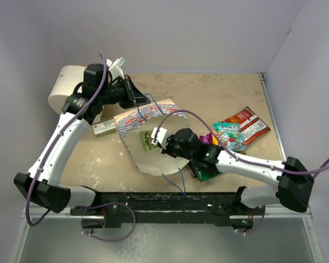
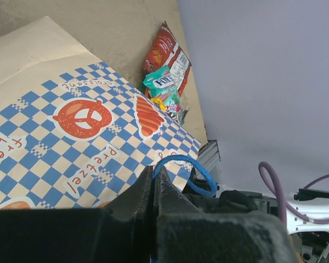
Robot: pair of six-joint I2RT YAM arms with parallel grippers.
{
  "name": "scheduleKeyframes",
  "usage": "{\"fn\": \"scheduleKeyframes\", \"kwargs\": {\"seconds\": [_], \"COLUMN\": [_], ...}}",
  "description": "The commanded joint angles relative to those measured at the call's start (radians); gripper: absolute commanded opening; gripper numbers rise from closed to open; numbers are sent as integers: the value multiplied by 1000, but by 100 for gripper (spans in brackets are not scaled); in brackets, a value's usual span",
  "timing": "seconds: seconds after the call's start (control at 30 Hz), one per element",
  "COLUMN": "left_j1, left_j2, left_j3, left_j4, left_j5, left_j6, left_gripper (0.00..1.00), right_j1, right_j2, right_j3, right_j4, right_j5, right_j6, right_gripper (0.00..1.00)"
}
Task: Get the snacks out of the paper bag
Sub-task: Take out the snack from the paper bag, then place the snack at the center of the board.
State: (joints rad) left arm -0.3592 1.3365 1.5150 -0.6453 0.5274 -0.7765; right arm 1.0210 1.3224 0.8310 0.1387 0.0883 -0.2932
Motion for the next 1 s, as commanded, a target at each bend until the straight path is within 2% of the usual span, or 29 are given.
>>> {"fn": "scheduleKeyframes", "kwargs": {"seconds": [0.0, 0.2, 0.37, 0.63, 0.77, 0.97], "left_j1": [11, 11, 10, 10, 8, 8], "left_j2": [-20, -5, -21, -77, -115, -104], "left_j3": [56, 65, 15, -12, -74, -42], "left_j4": [52, 106, 183, 223, 295, 310], "left_j5": [-23, 15, 57, 40, 53, 37], "left_j6": [-31, -132, -231, -356, -491, -520], "left_gripper": [0, 0, 0, 0, 0, 0], "right_j1": [8, 8, 8, 8, 8, 8], "right_j2": [-112, -308, -432, -442, -427, -402], "right_j3": [36, 106, 248, 465, 576, 644], "right_j4": [-174, -363, -474, -550, -575, -615], "right_j5": [-74, -63, 1, 124, 167, 247], "right_j6": [36, 40, 47, 91, 106, 150], "right_gripper": [0, 0, 0, 0, 0, 0]}}
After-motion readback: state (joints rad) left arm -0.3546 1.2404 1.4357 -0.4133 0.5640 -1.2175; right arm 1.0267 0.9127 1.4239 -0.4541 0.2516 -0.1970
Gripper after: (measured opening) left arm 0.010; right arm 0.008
